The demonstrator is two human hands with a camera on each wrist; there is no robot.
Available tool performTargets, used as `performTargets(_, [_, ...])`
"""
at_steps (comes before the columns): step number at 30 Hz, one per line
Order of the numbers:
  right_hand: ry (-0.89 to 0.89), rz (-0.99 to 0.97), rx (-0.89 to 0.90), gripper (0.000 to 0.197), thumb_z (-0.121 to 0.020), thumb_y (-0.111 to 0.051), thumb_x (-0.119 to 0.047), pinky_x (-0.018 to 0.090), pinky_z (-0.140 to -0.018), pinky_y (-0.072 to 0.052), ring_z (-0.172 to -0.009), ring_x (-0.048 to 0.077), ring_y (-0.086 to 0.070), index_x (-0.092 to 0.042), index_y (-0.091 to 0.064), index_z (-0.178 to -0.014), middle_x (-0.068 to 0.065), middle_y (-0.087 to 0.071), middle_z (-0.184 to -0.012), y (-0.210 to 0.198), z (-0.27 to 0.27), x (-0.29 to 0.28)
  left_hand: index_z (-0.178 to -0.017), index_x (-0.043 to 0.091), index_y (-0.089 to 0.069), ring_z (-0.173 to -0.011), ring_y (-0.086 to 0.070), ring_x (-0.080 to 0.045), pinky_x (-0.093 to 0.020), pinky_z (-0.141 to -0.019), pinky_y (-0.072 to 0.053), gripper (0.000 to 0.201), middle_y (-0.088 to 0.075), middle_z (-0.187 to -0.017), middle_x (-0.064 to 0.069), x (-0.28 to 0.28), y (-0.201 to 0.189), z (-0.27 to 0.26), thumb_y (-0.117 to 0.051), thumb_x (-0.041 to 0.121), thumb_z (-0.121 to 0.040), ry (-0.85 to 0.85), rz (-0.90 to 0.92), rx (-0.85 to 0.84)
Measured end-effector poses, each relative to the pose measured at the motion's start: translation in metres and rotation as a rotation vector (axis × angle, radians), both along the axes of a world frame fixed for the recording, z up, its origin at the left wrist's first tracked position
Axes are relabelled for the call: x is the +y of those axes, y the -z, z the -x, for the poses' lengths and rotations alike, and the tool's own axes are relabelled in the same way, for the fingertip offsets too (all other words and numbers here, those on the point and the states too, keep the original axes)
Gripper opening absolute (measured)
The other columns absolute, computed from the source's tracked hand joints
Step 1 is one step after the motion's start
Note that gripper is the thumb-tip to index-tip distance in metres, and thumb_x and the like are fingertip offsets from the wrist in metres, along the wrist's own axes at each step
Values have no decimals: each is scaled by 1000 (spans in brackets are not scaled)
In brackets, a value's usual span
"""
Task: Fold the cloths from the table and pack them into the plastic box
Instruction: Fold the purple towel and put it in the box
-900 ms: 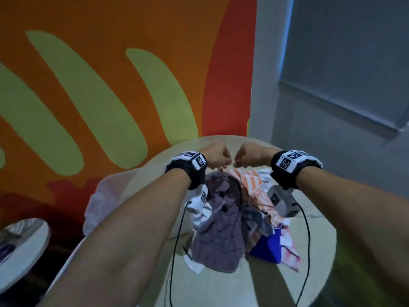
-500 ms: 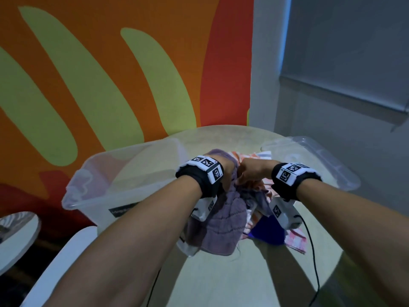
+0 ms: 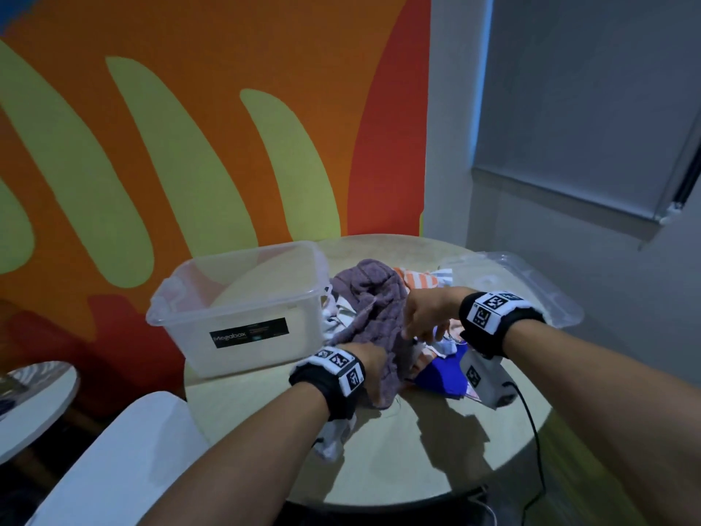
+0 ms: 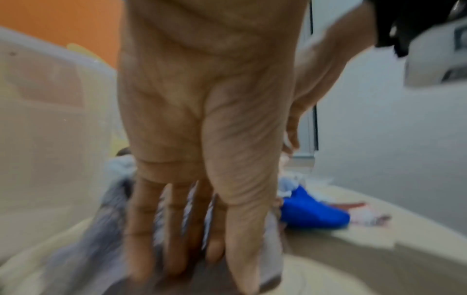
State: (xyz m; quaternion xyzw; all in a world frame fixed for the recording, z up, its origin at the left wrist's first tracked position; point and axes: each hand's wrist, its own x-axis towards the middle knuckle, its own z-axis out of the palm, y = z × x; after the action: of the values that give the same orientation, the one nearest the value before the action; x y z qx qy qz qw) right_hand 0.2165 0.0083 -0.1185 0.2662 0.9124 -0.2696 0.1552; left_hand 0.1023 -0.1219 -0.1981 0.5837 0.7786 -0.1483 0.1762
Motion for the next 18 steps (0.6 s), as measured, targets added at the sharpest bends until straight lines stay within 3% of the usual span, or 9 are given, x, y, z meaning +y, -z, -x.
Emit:
performTargets(4, [-20,27,-41,13,-96,-67,-13,32,-67,-62,-78,26,-72,-13,-69,-83,9,-73,-80,-7,-6,-9,-115,1,-65,-108,-66,-43,-47,-85,-54,24,-66,-118,-24,-14,27,4,-58,18,-98,-4,-115,-22])
performTargets(6, [-33,31,-37,11,-96,-68,-14,32,-69,-62,-83,28,-73,-12,-71,-85,13,-75,-88,-11,-9,-10,-93,0,-62,-95,-65,-42,-45,-75,-51,17,-64,-98,-23,-17,16,11,-56,15,-98,14,-174,-37])
performTargets(8, [-32,33,-26,8,-95,-69,-15,33,-71,-62,-90,30,-75,-10,-73,-91,16,-77,-101,-14,-13,-10,-77,4,-50,-78,-54,-38,-40,-67,-41,23,-52,-81,-18,-15,-3,20,-60,14,-95,14,-261,-77])
performTargets(11, [-28,23,-31,15,-95,-68,-12,36,-76,-63,-88,30,-74,-1,-74,-104,19,-75,-107,-10,-15,-13,-71,7,-47,-74,-52,-35,-38,-64,-39,28,-49,-77,-15,-13,-19,21,-63,15,-92,13,-254,-110])
performTargets(13, [-37,22,-70,24,-95,-67,-11,42,-83,-63,-84,29,-73,5,-71,-112,21,-74,-105,-1,-14,-18,-74,9,-52,-80,-60,-35,-42,-68,-47,26,-57,-83,-15,-18,-5,18,-71,20,-89,3,-134,-89])
performTargets(15, [-60,33,-121,27,-95,-69,-14,45,-85,-62,-88,32,-74,6,-71,-113,23,-74,-106,9,-11,-24,-90,5,-61,-93,-67,-35,-42,-75,-54,25,-67,-100,-19,-24,18,14,-80,22,-85,-5,-81,-62])
performTargets(18, [-79,40,-156,28,-95,-70,-17,43,-83,-61,-89,31,-74,6,-72,-112,23,-75,-106,15,-5,-32,-110,-1,-68,-107,-67,-40,-46,-88,-56,25,-69,-116,-23,-29,44,15,-72,12,-90,-5,-172,-35])
